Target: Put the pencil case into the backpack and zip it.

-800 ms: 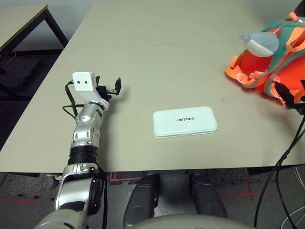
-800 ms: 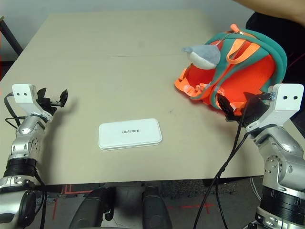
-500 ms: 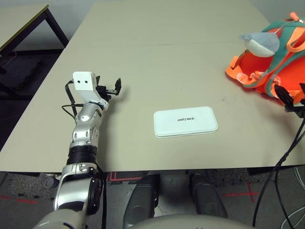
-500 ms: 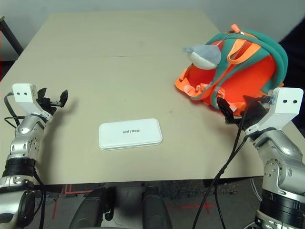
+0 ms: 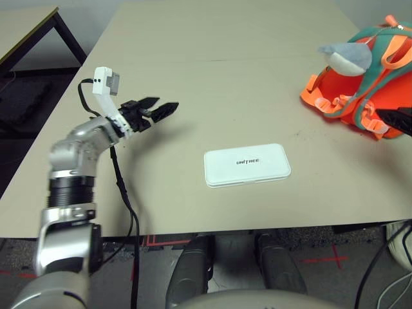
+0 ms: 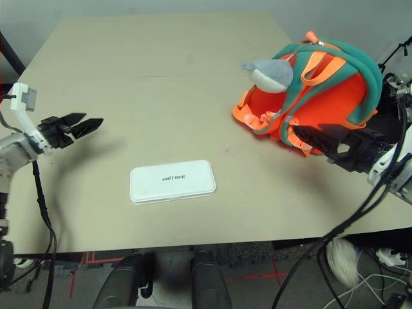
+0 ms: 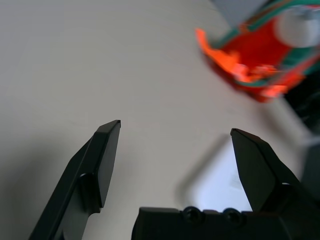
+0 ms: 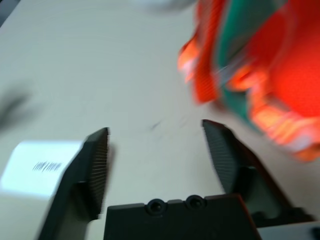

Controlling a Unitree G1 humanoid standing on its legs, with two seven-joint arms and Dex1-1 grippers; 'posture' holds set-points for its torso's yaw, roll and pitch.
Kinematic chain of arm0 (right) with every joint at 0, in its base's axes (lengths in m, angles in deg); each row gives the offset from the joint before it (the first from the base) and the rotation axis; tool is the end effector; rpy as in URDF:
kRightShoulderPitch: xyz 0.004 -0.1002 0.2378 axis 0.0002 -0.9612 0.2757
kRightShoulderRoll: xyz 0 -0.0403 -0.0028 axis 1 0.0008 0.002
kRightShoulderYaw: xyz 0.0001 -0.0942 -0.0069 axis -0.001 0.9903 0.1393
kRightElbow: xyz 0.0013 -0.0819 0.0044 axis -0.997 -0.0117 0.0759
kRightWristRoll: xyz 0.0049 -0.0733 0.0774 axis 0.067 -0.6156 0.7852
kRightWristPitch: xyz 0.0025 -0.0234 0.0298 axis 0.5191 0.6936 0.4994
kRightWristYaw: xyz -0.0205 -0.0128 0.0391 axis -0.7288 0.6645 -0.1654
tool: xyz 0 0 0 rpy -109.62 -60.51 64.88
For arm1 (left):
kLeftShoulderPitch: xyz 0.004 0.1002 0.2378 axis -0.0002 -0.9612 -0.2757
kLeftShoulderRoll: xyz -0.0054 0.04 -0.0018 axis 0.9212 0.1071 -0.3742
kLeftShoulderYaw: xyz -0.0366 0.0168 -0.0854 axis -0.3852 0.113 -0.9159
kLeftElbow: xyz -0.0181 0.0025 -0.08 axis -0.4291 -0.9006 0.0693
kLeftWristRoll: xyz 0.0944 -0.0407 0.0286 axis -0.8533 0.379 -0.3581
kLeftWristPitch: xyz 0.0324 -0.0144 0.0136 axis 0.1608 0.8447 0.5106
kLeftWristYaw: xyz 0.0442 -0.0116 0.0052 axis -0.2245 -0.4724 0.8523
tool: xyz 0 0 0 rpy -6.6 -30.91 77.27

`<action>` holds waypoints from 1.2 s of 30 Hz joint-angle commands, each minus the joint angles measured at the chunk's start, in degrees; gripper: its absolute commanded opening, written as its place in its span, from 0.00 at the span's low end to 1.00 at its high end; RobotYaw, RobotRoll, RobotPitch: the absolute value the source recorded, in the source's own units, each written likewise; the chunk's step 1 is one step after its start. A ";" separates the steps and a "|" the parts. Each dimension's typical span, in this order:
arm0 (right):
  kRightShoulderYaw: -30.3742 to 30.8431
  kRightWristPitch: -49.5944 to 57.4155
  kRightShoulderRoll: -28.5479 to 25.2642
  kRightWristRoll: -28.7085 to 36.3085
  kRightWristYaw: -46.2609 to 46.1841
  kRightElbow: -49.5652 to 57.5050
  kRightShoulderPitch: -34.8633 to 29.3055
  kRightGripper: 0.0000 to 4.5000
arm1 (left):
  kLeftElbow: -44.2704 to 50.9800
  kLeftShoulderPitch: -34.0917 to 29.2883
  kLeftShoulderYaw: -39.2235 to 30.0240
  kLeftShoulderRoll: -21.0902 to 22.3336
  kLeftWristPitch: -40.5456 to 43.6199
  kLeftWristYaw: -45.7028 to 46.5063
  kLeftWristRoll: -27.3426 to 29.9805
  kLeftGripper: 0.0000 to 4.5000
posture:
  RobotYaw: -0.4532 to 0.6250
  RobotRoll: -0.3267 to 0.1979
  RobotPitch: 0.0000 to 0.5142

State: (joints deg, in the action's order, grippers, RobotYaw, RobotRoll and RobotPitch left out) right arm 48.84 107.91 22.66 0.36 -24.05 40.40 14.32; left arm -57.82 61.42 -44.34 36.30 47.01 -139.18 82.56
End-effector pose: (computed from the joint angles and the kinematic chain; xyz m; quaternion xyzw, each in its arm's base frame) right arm 0.1841 -0.3228 0.2580 0.0879 0.1664 0.2568 0.9480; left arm 0.2773 0.2849 0.2149 -0.1865 0.1781 -0.4067 0.8764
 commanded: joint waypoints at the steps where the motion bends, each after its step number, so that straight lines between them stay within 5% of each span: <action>1: 6.60 5.17 -0.70 2.37 1.88 2.72 -0.23 0.62 | 0.37 -0.67 2.50 2.35 12.93 -5.08 5.22 1.00 | 0.48 0.62 0.27; 5: 13.74 5.78 1.93 0.77 0.55 4.83 1.12 0.35 | 1.39 -3.08 4.58 0.88 20.95 -5.77 7.80 1.00 | 0.47 0.62 0.29; 10: 22.30 4.83 3.98 -4.42 -1.21 4.12 3.36 0.00 | 3.90 -7.22 8.30 -1.47 21.16 -5.63 7.13 1.00 | 0.47 0.62 0.31; 22: 34.31 0.91 9.46 -17.37 -3.49 1.61 10.06 0.00 | 2.48 -9.02 9.97 -10.30 18.73 -0.38 4.07 1.00 | 0.46 0.62 0.32; 36: 40.01 -1.66 12.28 -26.10 -2.44 1.85 10.69 0.00 | 1.17 -7.24 8.19 -8.64 19.41 2.76 2.24 1.00 | 0.46 0.62 0.33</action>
State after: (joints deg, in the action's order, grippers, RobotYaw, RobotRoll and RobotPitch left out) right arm 87.13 106.57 34.47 -25.01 -26.87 42.21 25.09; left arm -55.64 54.51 -36.55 27.48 66.59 -137.20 86.30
